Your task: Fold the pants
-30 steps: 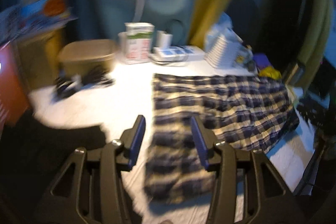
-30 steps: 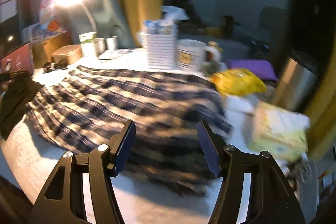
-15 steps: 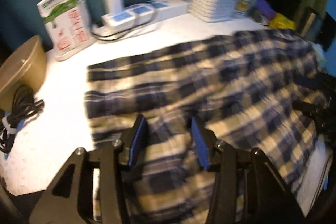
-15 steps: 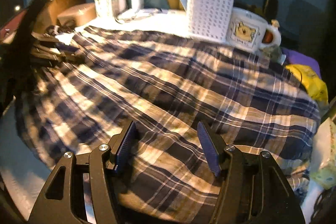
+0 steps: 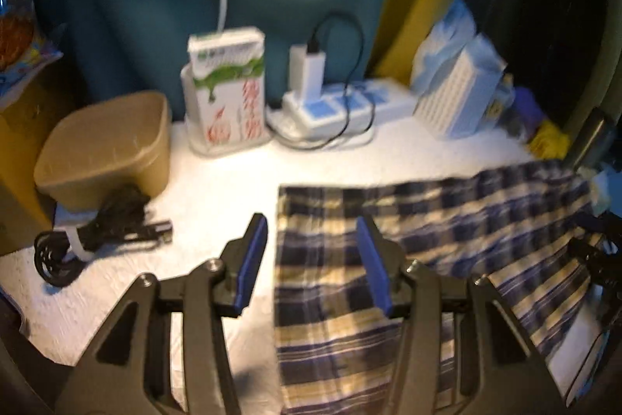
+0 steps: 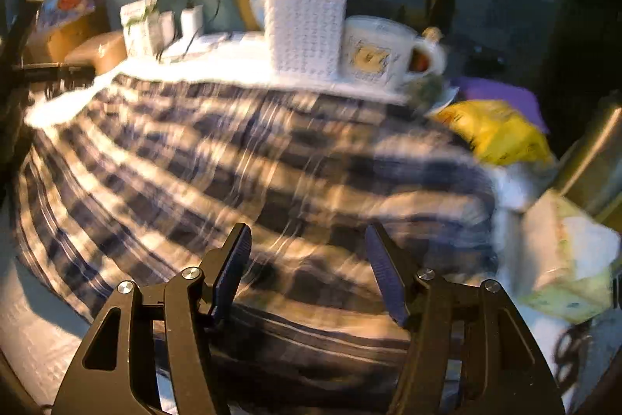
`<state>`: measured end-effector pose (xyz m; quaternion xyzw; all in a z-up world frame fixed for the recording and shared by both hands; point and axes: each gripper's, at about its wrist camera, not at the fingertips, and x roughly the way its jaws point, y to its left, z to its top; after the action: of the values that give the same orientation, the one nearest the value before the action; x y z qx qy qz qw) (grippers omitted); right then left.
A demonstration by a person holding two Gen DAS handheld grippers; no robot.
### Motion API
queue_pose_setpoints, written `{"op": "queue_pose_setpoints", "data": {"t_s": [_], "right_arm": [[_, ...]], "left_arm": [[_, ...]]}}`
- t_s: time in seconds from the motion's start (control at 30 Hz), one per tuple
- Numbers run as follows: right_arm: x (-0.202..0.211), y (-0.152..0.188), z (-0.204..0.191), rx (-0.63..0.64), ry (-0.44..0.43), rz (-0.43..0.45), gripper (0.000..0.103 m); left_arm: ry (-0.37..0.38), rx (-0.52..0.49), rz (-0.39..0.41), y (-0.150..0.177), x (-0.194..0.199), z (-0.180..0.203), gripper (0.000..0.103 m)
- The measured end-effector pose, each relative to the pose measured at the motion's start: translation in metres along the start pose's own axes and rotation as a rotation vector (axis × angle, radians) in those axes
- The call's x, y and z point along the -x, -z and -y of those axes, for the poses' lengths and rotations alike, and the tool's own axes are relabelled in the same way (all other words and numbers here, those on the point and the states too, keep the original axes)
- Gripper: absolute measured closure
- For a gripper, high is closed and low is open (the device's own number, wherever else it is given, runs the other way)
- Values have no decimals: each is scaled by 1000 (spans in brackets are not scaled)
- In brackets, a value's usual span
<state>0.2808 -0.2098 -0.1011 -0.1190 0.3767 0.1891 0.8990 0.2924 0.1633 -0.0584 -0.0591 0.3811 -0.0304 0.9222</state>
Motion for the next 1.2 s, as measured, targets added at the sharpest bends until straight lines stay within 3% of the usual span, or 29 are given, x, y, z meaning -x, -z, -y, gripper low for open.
{"op": "queue_pose_setpoints", "data": {"t_s": [0.13,0.2,0.27,0.33,0.43,0.5,0.6,0.73,0.87,1.0,1.2], "right_arm": [[2,-26,11,-34,-16,30,38],[-18,-38,18,-73,-57,-19,38],[-48,-48,26,-155,-79,-99,38],[-81,-54,33,-252,-64,-199,38],[-98,-64,35,-285,-37,-196,38],[-103,-71,36,-296,-14,-198,38],[-107,-79,40,-314,18,-196,38],[-87,-79,36,-326,28,-148,38],[-61,-67,7,-269,-29,-127,38],[-49,-49,-35,-169,-71,-144,38],[-50,-28,-59,-104,-44,-168,38]], "left_arm": [[80,-58,-97,3,-32,22,53],[122,-50,-160,8,-53,28,53],[102,-47,-191,12,-70,28,53],[64,-66,-160,9,-73,22,54],[0,-23,-133,6,-71,6,54],[-85,3,-135,5,-74,-8,54],[-90,89,-116,3,-68,-31,54],[-103,85,-47,5,-42,-29,54],[-8,39,-24,10,-19,2,54],[95,-31,-69,24,-18,38,53],[100,-50,-139,43,-33,52,54]]}}
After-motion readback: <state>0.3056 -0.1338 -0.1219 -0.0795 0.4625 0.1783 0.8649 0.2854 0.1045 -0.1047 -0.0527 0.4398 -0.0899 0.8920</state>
